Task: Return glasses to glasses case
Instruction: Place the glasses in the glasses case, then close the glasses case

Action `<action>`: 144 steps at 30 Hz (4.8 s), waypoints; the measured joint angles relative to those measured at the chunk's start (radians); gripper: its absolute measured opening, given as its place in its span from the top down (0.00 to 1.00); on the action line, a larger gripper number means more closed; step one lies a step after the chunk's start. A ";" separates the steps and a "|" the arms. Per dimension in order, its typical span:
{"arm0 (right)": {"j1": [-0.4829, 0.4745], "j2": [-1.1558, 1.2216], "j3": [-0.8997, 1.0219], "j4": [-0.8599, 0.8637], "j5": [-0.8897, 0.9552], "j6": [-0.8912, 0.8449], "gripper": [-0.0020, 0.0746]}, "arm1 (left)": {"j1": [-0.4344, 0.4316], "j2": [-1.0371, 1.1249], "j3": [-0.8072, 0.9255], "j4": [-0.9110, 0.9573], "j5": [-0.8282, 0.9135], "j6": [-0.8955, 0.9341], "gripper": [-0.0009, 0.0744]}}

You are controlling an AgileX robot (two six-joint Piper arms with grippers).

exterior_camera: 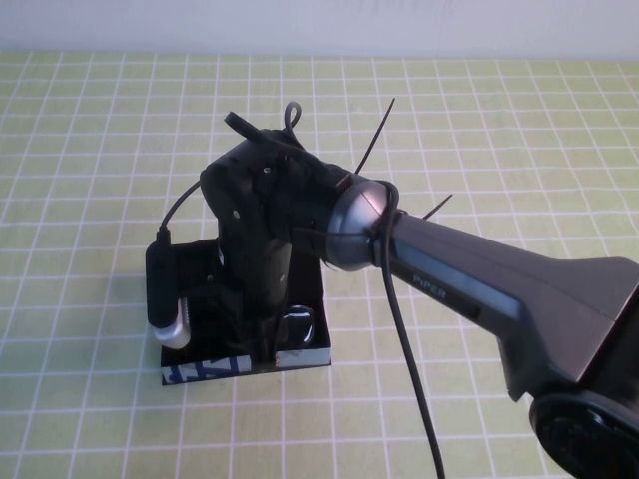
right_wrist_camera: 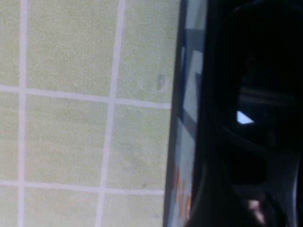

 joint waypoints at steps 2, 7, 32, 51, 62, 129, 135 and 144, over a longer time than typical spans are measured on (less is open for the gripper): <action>-0.002 -0.005 0.000 -0.006 0.000 0.002 0.54 | 0.000 0.000 0.000 0.000 0.000 0.000 0.99; -0.016 -0.042 0.000 -0.015 0.000 0.002 0.51 | 0.000 0.000 0.000 0.000 0.000 0.000 0.99; -0.355 -0.257 0.000 0.243 0.012 0.358 0.99 | 0.000 0.000 0.000 0.000 0.000 0.000 0.99; -0.452 -0.258 0.000 0.440 0.016 0.393 0.99 | 0.000 0.000 0.000 -0.023 -0.422 -0.334 0.99; -0.452 -0.191 0.000 0.451 0.016 0.393 0.99 | -0.121 0.416 -0.244 -0.029 -0.132 -0.413 0.99; -0.452 0.035 0.000 0.616 -0.014 0.520 0.99 | -0.209 1.705 -0.655 -1.507 0.162 1.392 0.99; -0.452 0.035 0.000 0.673 -0.010 0.500 0.99 | -0.209 1.708 -0.655 -1.527 0.161 1.413 0.99; -0.411 -0.011 0.056 0.660 -0.010 0.498 0.99 | -0.209 1.709 -0.655 -1.532 0.157 1.417 0.99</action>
